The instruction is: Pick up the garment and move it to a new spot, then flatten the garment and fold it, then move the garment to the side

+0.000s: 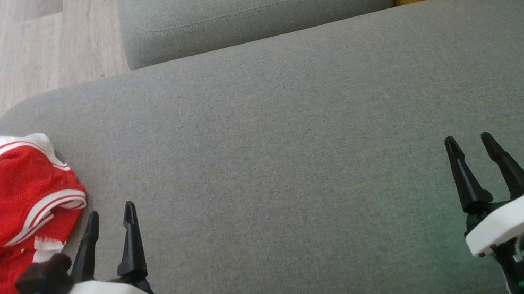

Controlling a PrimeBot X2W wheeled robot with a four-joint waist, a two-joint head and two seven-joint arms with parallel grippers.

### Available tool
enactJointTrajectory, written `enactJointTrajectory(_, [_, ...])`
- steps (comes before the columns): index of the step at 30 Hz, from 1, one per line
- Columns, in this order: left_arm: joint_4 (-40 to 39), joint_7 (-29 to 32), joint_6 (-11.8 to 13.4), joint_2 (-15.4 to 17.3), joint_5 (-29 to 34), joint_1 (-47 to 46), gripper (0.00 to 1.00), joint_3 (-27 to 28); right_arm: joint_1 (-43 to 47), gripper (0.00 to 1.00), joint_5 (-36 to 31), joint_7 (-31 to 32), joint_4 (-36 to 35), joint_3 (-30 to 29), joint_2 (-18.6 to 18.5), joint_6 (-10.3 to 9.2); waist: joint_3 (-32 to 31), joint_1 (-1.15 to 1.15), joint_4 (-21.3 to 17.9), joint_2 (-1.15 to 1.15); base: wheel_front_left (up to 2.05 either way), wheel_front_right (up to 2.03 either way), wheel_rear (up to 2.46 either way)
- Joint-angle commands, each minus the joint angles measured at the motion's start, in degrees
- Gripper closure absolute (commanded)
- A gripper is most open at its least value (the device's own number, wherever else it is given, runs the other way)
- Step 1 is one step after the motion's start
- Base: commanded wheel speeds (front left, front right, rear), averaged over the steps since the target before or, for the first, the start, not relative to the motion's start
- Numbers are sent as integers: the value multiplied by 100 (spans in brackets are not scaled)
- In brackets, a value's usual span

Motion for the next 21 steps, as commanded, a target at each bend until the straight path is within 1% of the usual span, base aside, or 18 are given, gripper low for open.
enactJointTrajectory(1, [-154,-92,46,131,205,-363,0,105,-135,0,-240,-69,-217,138,-1,21,-1,0,0,0,0,0,0])
enactJointTrajectory(3, [-136,-142,58,130,384,-353,0,90,-121,0,-449,-105,-220,177,12,22,-8,0,1,0,0,0,0])
enactJointTrajectory(11, [-30,-277,87,135,824,-334,0,85,-80,0,-935,-185,-245,184,60,23,-24,0,-12,0,0,0,0])
enactJointTrajectory(21, [95,-427,123,152,1346,-341,0,84,-16,0,-1299,-252,-231,155,99,25,-31,0,-24,0,0,0,0])
